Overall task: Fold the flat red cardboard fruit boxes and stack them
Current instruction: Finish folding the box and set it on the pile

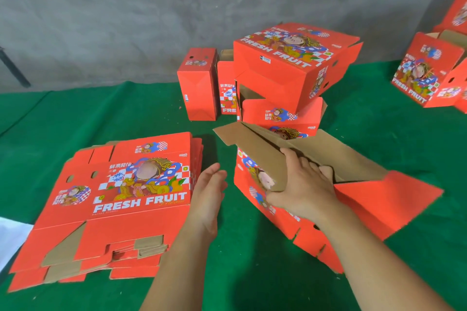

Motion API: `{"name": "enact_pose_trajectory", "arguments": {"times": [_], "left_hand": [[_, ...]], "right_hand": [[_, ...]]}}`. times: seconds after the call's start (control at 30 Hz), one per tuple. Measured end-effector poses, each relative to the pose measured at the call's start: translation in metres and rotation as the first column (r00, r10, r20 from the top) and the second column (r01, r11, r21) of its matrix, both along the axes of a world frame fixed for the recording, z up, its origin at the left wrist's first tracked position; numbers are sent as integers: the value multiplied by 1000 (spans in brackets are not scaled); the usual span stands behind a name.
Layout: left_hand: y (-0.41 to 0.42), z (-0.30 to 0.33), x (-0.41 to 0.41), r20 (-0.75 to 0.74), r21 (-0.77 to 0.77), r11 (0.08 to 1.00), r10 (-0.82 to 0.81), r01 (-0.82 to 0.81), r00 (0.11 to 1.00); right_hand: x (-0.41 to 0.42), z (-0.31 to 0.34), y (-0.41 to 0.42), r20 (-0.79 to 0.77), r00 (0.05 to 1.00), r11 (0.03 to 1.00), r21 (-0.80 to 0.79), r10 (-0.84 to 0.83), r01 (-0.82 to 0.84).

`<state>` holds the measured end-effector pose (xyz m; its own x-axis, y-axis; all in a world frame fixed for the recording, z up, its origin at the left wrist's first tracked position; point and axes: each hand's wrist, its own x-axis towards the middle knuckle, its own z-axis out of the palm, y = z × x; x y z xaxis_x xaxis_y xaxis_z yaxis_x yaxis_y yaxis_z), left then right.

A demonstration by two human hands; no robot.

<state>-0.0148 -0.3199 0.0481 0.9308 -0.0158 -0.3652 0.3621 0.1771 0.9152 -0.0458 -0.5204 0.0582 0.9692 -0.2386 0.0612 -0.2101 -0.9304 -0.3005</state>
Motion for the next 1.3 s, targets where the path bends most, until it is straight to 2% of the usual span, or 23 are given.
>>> {"name": "enact_pose_trajectory", "arguments": {"times": [0.1, 0.17, 0.27, 0.3, 0.37, 0.4, 0.47, 0.5, 0.6, 0.67, 0.77, 0.87, 0.97, 1.0, 1.03, 1.07, 1.13, 1.2, 1.23, 1.3], "left_hand": [[1, 1, 7, -44, -131, 990, 38, -44, 998], [10, 0, 12, -14, -185, 973, 136, -137, 991], [34, 0, 18, 97, -291, 924, 288, -249, 953], [41, 1, 20, 97, -326, 915, 282, -237, 955], [48, 5, 22, 86, -371, 921, 165, -122, 983], [48, 6, 20, 99, -319, 947, 73, -38, 992], [41, 9, 13, 115, -48, 990, -130, 136, 985], [37, 11, 7, 100, 71, 976, -214, 208, 972], [30, 22, 6, 5, 272, 907, -335, 321, 942], [36, 32, 10, -72, 369, 806, -472, 463, 878], [49, 41, 4, -69, 495, 572, -725, 654, 686], [41, 52, 3, -41, 644, 423, -813, 637, 581], [35, 59, 3, -188, 793, 202, -817, 575, 546], [36, 61, 2, -231, 791, 170, -806, 588, 545], [39, 61, 1, -255, 768, 180, -795, 615, 551], [43, 61, 0, -247, 729, 246, -777, 639, 580], [52, 62, 3, -206, 605, 471, -686, 642, 698], [61, 63, 11, -127, 467, 656, -614, 593, 779], [66, 64, 14, -79, 421, 716, -582, 556, 810], [73, 66, 19, -18, 450, 776, -487, 442, 873]], "right_hand": [[0, 18, -17, 36, 977, 976, 33, 212, -214], [-4, 27, -20, 22, 949, 949, -8, 315, -315], [-12, 33, -23, -135, 922, 920, -103, 363, -377], [-14, 34, -25, -203, 910, 916, -107, 361, -386], [-14, 36, -29, -279, 889, 918, -59, 363, -393], [-12, 36, -30, -284, 883, 921, -5, 373, -391], [-8, 33, -29, -286, 878, 923, 111, 384, -368], [-7, 31, -27, -290, 877, 924, 144, 382, -355], [-5, 23, -28, -279, 896, 936, 35, 346, -350], [-5, 22, -33, -285, 885, 925, 16, 369, -380], [-6, 22, -38, -343, 823, 883, 44, 453, -468], [-9, 27, -31, -258, 835, 868, 34, 486, -495], [-11, 36, -29, -196, 868, 883, -24, 455, -468], [-13, 38, -29, -206, 879, 894, -42, 430, -447], [-16, 40, -29, -216, 883, 898, -49, 417, -436], [-20, 41, -27, -227, 883, 901, -44, 412, -432], [-28, 47, -25, -243, 874, 898, -24, 420, -438], [-36, 57, -25, -254, 864, 896, 23, 435, -444], [-39, 63, -27, -261, 857, 893, 54, 444, -446], [-43, 75, -33, -288, 833, 881, 145, 473, -450]]}}
